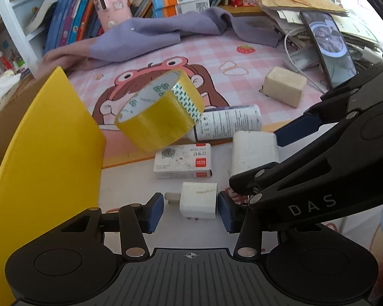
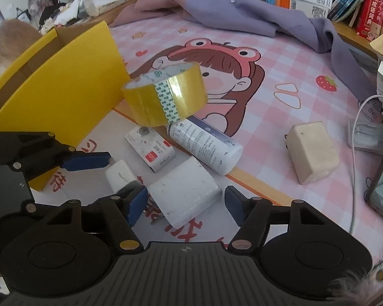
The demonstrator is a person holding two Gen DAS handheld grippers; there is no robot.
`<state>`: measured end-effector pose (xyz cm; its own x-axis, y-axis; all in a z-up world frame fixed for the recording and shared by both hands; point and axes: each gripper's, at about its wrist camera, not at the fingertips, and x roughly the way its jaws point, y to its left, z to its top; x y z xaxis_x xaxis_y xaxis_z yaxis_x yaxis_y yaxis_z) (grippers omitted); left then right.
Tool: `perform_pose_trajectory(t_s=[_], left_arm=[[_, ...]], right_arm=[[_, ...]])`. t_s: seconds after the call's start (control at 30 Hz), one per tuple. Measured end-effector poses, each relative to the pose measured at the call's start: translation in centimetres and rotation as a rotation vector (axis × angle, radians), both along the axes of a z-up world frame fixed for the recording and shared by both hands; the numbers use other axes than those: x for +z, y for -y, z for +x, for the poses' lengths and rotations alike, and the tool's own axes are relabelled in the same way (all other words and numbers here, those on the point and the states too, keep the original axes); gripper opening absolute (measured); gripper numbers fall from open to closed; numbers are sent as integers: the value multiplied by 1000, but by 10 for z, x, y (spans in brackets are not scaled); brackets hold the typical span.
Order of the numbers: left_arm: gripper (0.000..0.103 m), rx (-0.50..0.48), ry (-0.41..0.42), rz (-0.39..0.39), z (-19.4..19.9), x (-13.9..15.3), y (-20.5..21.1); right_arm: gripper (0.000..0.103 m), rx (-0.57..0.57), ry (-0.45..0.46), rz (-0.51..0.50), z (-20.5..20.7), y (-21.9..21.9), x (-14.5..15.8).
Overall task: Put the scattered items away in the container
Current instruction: 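Close the left gripper on the white charger while the right closes on the white block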
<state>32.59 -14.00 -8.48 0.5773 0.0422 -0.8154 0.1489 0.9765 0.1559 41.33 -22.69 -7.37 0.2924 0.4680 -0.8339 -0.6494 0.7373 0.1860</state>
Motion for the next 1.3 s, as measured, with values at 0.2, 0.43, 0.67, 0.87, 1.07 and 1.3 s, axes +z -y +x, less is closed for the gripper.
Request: perform_pose_trajectory(t_s=[0.2,0.43,0.67,0.87,1.07,1.3], left_arm=[[46,-4,14,-13,5,-2,-3],[42,30,-3,-43,0,2,-11],[42,52,14,-50,-12,14,-17],[42,70,30,-57,-18,22,-16],[42,81,56,-67,-22,30,-13],[41,65,91,-71,-30,42,-9]], right_arm=[[67,-6,-16,-2,9,-1,-2],[67,0,-12,-13,9,-3,-3],[61,18,3,-17,5,-7,-4],[60,11,11,-15,4,-3,-3],[59,-25,17,4,-2,9,3],[59,-62,36,31,-17,23,14]])
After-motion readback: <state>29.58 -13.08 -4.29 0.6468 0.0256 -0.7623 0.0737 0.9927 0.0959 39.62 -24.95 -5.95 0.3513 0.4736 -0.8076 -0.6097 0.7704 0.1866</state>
